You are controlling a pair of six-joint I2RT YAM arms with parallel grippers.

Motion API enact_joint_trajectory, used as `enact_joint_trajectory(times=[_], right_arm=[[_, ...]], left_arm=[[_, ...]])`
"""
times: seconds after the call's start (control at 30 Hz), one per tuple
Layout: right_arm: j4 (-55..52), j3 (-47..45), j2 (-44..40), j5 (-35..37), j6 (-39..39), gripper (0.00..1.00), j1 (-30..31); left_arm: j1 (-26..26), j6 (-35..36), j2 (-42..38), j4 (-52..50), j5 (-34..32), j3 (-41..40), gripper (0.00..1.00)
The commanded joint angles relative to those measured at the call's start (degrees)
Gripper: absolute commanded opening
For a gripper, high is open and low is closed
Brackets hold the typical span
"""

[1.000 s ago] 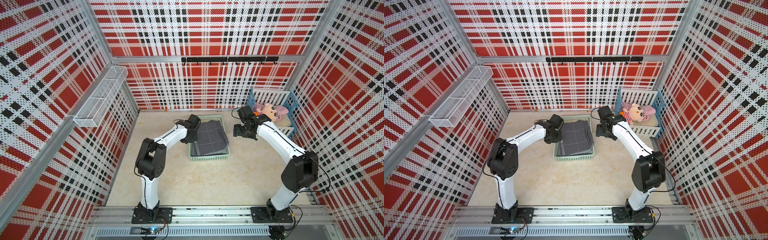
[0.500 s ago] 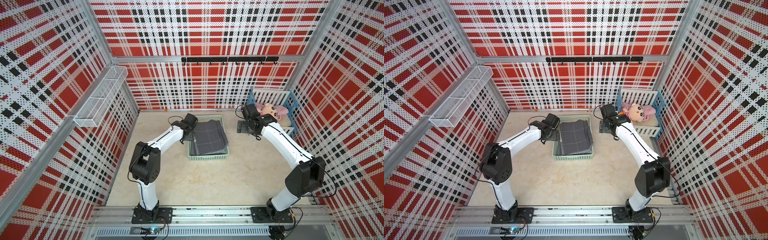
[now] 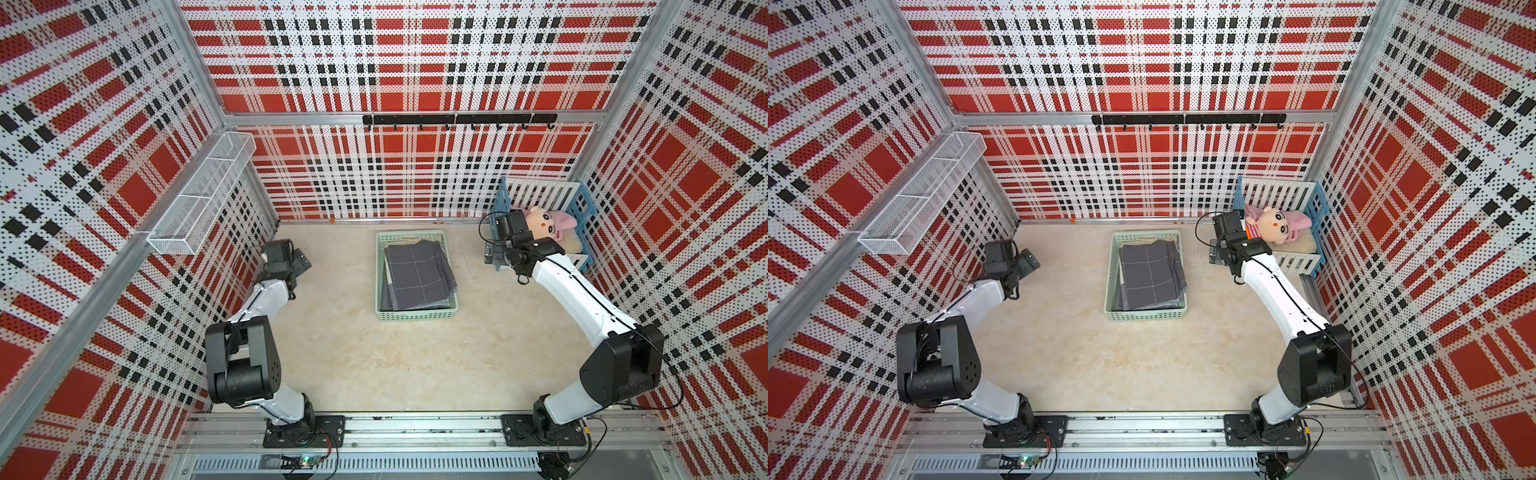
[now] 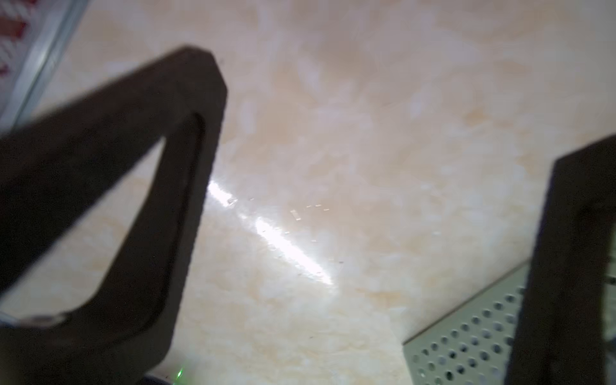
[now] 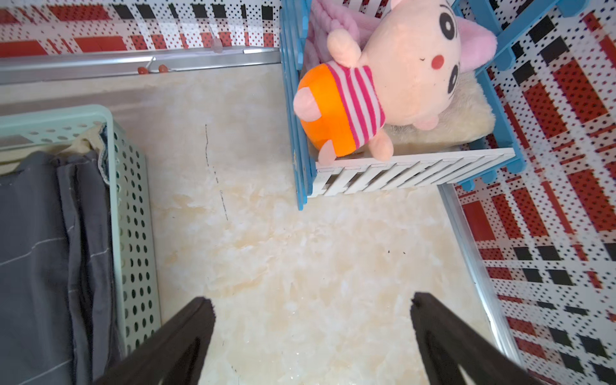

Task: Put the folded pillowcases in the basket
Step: Reset both arms

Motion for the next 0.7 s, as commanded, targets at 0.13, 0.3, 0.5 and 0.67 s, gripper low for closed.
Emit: enact_joint_trajectory(times=[0.13, 0.3, 0.5, 0.67], right_arm=[[7.36, -3.02, -3.25, -3.99, 1.30, 1.00, -2.91], [8.29, -3.32, -2.56, -3.83, 1.16, 1.00, -4.22], [8.24, -4.97, -2.71, -0.94, 3.74, 1.00, -5.48], [11.42, -9.35, -5.98, 0.26, 5.92, 1.00, -7.41]], left_arm=[[-5.55, 12.37, -6.87, 25.76, 1.64, -13.04, 0.99], [-4.81, 11.66, -6.51, 43.80, 2.32, -23.38, 0.99], [-4.99, 14.50, -1.81, 51.91, 7.11, -24.77, 0.99], [-8.17, 17.38, -0.19, 54.58, 5.84, -24.74, 0.99]])
